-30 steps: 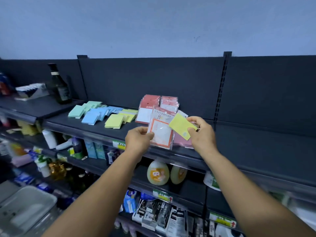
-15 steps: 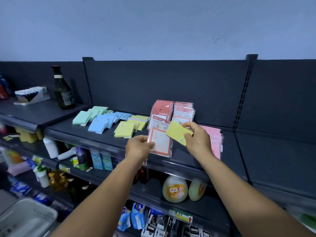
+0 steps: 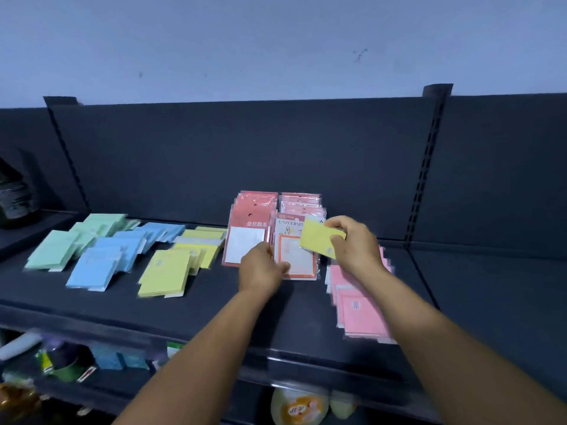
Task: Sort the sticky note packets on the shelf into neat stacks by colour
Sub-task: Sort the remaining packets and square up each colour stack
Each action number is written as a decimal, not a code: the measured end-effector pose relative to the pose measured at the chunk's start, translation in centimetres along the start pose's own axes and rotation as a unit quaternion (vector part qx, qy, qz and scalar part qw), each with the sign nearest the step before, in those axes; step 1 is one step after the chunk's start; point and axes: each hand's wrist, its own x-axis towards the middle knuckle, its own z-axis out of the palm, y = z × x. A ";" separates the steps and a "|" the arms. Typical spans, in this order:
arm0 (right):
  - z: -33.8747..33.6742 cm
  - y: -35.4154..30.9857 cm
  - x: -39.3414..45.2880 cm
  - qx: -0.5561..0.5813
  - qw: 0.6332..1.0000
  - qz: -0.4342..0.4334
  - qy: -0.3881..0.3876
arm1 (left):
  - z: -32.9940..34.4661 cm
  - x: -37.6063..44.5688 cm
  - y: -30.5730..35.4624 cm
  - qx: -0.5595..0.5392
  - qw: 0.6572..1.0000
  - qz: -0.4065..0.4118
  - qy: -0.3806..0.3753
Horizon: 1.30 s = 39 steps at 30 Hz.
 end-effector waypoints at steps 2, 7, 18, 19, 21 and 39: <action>0.2 0.3 0.8 0.001 1.000 0.005 -0.001 | 0.6 1.1 0.5 0.047 0.998 0.031 -0.005; 0.7 0.7 2.4 0.001 1.000 0.012 0.004 | 2.0 3.2 1.2 0.184 0.979 0.083 0.025; 3.4 -1.1 2.1 0.006 0.999 -0.021 -0.037 | 0.4 4.2 -0.6 0.061 0.977 0.201 0.045; 3.9 -1.7 1.7 0.014 0.999 -0.026 -0.038 | -0.2 3.9 -0.9 0.032 0.978 0.201 0.041; 5.0 -2.9 0.9 0.030 0.998 -0.039 -0.041 | -1.8 3.4 -1.6 -0.010 0.982 0.186 0.024; 19.1 -14.5 -8.3 0.043 0.996 0.028 -0.076 | -17.2 2.1 -15.9 0.032 0.995 0.095 0.015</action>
